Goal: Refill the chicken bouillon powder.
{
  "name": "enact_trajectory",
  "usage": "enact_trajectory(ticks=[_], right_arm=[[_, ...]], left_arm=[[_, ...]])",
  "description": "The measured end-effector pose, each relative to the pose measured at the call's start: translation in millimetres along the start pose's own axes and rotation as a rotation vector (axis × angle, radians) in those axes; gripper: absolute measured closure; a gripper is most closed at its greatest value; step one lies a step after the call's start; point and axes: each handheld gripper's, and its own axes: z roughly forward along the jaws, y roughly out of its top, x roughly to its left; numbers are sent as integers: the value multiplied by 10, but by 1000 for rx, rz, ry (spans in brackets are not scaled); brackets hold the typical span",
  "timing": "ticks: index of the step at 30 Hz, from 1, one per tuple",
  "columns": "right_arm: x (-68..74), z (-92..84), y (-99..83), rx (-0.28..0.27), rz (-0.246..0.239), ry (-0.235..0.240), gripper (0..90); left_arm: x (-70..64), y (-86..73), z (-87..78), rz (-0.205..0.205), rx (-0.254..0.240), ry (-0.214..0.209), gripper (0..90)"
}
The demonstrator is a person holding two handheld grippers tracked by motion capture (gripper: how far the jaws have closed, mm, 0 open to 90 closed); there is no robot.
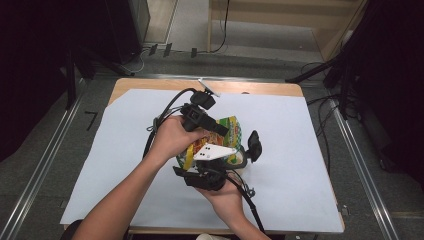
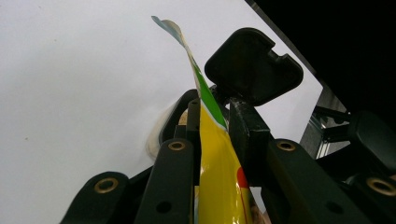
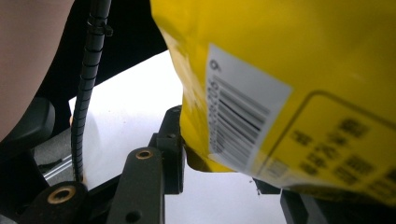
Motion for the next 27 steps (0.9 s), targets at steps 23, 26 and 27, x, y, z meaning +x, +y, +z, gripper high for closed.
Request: enact_trajectory(ticks=[23,26,27], right_arm=[[-1,-5,5,-1,4,6,629],[-1,-6,5,-2,5,6,629],[-1,-9,7,-3,4,6,629]], left_arm=[[-12,18,1,-1,12,6,792],[-13,25,2,-1,15,6,793],[-17,28,2,0,16,7,794]])
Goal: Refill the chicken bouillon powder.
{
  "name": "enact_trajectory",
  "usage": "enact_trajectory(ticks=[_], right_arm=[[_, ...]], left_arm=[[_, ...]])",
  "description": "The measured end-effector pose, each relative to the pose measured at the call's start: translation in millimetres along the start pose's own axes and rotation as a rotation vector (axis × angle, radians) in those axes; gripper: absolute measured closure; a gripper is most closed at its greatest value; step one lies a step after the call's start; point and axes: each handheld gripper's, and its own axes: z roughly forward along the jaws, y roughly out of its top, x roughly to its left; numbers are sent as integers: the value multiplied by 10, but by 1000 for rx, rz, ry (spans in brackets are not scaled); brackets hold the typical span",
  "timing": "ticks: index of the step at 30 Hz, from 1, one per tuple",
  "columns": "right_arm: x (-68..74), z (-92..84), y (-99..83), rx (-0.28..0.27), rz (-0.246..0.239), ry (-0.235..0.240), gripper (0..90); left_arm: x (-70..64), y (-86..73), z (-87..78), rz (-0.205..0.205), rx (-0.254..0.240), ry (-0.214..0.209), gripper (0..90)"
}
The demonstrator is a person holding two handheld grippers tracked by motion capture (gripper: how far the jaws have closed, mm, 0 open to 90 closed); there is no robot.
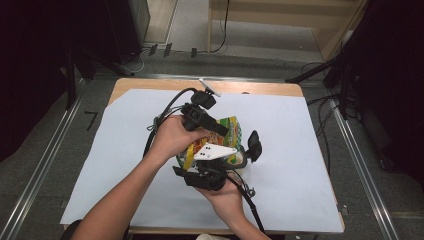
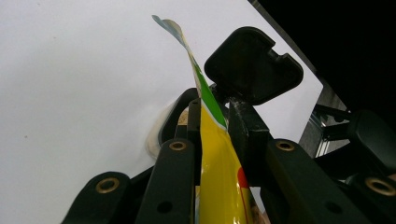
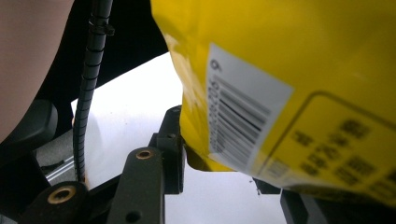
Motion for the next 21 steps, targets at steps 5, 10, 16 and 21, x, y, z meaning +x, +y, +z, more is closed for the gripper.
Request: enact_trajectory(ticks=[5,10,16,21], right_arm=[[4,-15,16,-11,1,0,629],[23,26,-47,21,-36,-12,624],[100,139,-198,69,-161,1,583],[100,199,-265,85,-190,46,534]], left_arm=[[-25,16,-10,10,7,4,793],[20,-106,-23,5,-5,-22,806],[152,-315,-95,-6,26,-60,829],[280,-456,-143,-28,38,-99,883]])
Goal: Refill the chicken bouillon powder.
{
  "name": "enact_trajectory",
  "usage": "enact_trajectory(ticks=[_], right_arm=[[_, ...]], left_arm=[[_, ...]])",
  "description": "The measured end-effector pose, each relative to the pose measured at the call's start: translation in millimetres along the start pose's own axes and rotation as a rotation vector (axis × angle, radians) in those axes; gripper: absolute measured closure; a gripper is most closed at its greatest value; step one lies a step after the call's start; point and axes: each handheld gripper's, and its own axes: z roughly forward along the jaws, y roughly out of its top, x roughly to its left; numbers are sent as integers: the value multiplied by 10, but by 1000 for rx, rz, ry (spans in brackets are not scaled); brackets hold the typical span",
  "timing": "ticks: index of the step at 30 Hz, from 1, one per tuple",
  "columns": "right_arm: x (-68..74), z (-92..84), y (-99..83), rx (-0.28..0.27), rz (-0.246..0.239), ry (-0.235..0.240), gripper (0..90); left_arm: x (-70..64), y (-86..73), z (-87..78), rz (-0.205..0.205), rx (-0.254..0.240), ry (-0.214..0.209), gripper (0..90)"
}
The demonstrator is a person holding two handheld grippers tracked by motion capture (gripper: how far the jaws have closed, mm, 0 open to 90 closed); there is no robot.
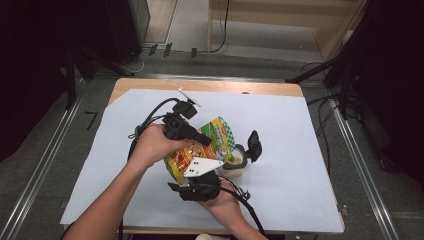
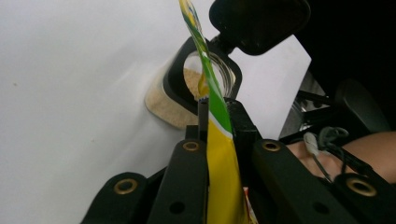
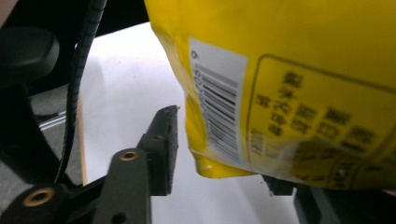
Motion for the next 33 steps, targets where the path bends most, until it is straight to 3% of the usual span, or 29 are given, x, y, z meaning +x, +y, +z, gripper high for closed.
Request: enact_trajectory(ticks=[2,7,9,14,20,23,26,30,33], right_arm=[[-9,29,-45,1,19,25,513],[-72,47,-119,-7,71,36,481],[-72,32,-140,-5,59,23,473],[-101,-10,-186,-1,54,-8,439],[-222,-97,-214,-10,135,-23,421],[-229,-126,-218,-10,125,-40,429],[-205,-152,-210,-5,81,-75,425],[-211,-200,-212,-9,101,-85,424],[-235,-248,-219,-6,116,-92,432]], left_arm=[[17,-39,-10,-7,-7,-8,894],[16,-106,-33,14,-26,-1,897],[24,-129,-39,21,-33,-18,900],[17,-223,-87,88,-95,-44,900],[22,-310,-125,140,-130,-77,900],[15,-338,-153,166,-153,-81,900],[12,-360,-231,193,-184,-84,900],[31,-378,-352,199,-226,-114,900],[70,-402,-465,200,-262,-91,900]])
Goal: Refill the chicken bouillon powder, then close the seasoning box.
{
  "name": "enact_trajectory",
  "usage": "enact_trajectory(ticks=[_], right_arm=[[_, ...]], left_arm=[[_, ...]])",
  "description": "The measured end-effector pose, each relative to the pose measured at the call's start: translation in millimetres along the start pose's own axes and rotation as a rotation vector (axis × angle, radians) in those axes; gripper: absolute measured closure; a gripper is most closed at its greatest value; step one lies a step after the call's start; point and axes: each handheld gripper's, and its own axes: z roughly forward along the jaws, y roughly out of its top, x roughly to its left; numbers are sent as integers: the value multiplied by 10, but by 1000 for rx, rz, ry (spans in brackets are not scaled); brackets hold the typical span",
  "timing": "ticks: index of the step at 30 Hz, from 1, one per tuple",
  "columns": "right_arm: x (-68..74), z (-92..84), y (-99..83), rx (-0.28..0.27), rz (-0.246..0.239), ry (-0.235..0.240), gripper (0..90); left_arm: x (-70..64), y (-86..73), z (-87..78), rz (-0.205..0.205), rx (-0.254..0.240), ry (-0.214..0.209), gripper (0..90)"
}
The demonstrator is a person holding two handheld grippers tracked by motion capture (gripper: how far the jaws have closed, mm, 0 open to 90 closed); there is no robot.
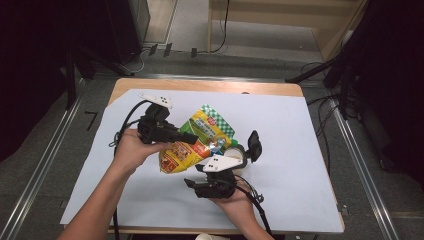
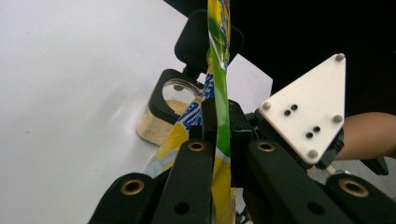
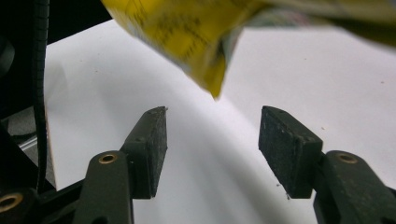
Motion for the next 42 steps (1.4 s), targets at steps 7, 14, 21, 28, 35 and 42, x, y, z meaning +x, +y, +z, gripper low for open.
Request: enact_trajectory(ticks=[7,14,21,28,35,42], right_arm=[[-36,-128,11,-9,27,-2,442],[-59,-182,-13,20,34,1,445],[-107,-169,-27,33,35,-3,453],[-180,-209,-9,24,44,-13,466],[-218,-324,32,-2,50,-29,474],[-259,-438,64,-4,62,-34,522]], left_arm=[[218,-57,-165,4,-75,108,900],[519,-26,-88,9,-107,177,900],[782,-93,109,28,-122,219,900],[881,-278,129,-9,-109,220,900],[805,-474,-13,15,-139,215,900],[714,-746,-220,16,-151,210,877]])
